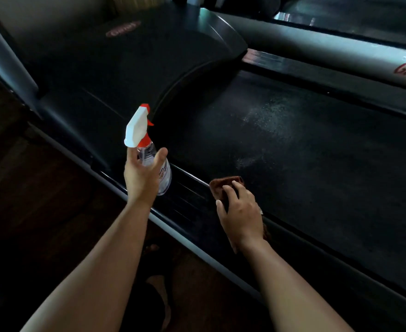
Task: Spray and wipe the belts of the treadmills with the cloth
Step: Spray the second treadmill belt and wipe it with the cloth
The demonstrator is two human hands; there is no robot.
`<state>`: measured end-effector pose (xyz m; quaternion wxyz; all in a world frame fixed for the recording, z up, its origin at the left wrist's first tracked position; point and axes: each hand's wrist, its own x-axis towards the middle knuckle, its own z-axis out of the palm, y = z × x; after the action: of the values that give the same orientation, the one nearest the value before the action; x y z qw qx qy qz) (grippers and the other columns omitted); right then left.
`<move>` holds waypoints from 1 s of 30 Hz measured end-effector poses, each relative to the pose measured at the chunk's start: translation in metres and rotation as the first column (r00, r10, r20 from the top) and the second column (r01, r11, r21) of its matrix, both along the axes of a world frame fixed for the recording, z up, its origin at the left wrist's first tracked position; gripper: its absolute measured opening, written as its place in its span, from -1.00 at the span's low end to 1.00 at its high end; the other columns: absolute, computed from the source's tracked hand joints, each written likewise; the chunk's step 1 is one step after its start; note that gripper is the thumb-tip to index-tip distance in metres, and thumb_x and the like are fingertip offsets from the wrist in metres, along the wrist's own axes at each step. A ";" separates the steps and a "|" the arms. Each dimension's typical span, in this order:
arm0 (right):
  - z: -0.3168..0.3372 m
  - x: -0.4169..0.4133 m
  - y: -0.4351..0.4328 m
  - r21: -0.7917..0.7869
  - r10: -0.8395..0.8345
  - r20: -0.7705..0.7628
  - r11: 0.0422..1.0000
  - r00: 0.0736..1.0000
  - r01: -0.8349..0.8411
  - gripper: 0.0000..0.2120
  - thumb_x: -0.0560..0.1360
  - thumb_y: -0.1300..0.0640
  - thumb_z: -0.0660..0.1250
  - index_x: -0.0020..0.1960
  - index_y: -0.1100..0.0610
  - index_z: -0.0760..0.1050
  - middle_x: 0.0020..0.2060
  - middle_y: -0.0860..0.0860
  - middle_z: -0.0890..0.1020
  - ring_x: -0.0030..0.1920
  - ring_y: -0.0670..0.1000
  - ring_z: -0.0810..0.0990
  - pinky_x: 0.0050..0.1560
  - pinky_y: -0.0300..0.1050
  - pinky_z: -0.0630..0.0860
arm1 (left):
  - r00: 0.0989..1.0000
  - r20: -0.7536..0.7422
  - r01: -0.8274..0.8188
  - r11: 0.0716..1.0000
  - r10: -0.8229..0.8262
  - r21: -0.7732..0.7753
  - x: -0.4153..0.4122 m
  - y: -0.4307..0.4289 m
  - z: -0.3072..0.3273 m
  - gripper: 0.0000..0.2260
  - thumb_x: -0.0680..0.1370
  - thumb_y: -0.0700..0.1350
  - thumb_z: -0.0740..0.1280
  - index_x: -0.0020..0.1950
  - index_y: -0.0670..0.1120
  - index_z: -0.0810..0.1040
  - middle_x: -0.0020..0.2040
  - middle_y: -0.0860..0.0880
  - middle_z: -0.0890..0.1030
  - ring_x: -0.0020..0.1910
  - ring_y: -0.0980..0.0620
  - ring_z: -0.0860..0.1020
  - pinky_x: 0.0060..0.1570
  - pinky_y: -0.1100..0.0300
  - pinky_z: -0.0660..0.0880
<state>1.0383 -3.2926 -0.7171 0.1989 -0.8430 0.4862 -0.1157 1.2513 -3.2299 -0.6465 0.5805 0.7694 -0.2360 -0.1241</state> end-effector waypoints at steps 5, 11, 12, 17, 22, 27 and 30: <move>0.011 -0.021 0.010 0.008 -0.021 0.041 1.000 0.999 0.021 -0.56 0.61 -0.12 0.18 0.45 -0.01 0.34 0.48 0.07 0.34 0.47 0.10 0.31 0.41 0.10 0.36 | 0.996 0.086 0.019 0.988 -0.033 0.154 -0.040 0.023 -0.019 -0.16 0.57 0.13 0.37 0.64 0.04 -0.12 0.63 -0.01 0.15 0.59 -0.03 0.16 0.51 -0.12 0.26; 0.016 -0.066 0.018 -0.008 -0.095 0.036 0.995 0.995 0.096 -0.56 0.62 -0.09 0.19 0.44 0.04 0.37 0.46 0.07 0.35 0.46 0.08 0.32 0.39 0.06 0.37 | 0.960 0.205 0.135 0.954 -0.193 0.268 -0.107 0.039 -0.025 -0.22 0.62 0.02 0.33 0.65 -0.10 -0.10 0.65 -0.11 -0.01 0.63 -0.02 -0.06 0.58 -0.08 0.08; 0.016 -0.074 0.019 -0.005 -0.108 0.033 0.994 0.994 0.109 -0.56 0.62 -0.09 0.19 0.44 0.04 0.38 0.46 0.07 0.35 0.46 0.08 0.32 0.39 0.06 0.37 | 0.949 0.207 0.173 0.940 -0.240 0.295 -0.118 0.038 -0.025 -0.25 0.63 0.01 0.32 0.64 -0.11 -0.07 0.65 -0.10 0.01 0.62 -0.02 -0.05 0.59 -0.02 0.03; 0.015 -0.117 0.017 0.024 -0.185 0.015 0.982 0.983 0.185 -0.57 0.62 -0.09 0.17 0.44 0.03 0.38 0.47 0.05 0.33 0.47 0.06 0.28 0.41 0.06 0.31 | 0.898 0.115 0.344 0.841 -0.425 0.417 -0.169 0.015 -0.029 -0.33 0.65 0.07 0.24 0.65 -0.02 -0.04 0.66 -0.05 -0.07 0.63 -0.05 -0.12 0.59 0.04 -0.08; 0.012 -0.148 0.006 0.029 -0.268 0.005 0.963 0.963 0.268 -0.60 0.62 -0.05 0.20 0.42 0.05 0.41 0.47 0.06 0.35 0.47 0.08 0.30 0.41 0.09 0.29 | 0.921 0.011 0.318 0.766 -0.390 0.558 -0.198 -0.026 -0.035 -0.31 0.64 0.16 0.19 0.65 0.01 -0.06 0.64 -0.14 -0.19 0.61 -0.23 -0.18 0.57 -0.10 -0.16; 0.005 -0.162 -0.011 0.040 -0.300 0.004 0.953 0.954 0.300 -0.60 0.61 -0.05 0.21 0.41 0.03 0.42 0.47 0.07 0.35 0.47 0.09 0.29 0.43 0.12 0.28 | 0.967 -0.019 0.219 0.784 -0.255 0.581 -0.201 -0.061 -0.047 -0.33 0.62 0.13 0.27 0.62 -0.02 0.04 0.63 -0.18 -0.19 0.59 -0.33 -0.13 0.58 -0.14 -0.03; -0.001 -0.163 -0.024 0.037 -0.301 -0.018 0.953 0.953 0.301 -0.60 0.62 -0.06 0.19 0.41 0.02 0.40 0.48 0.05 0.34 0.48 0.08 0.27 0.44 0.11 0.25 | 0.966 0.048 0.181 0.798 -0.254 0.575 -0.194 -0.063 -0.058 -0.39 0.60 -0.01 0.34 0.59 -0.01 0.15 0.63 -0.17 -0.15 0.60 -0.28 -0.07 0.56 -0.16 0.11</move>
<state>0.8750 -3.3166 -0.7178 0.1925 -0.7557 0.6124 -0.1300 1.0569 -3.2927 -0.7046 0.2922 0.8806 -0.3103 -0.2069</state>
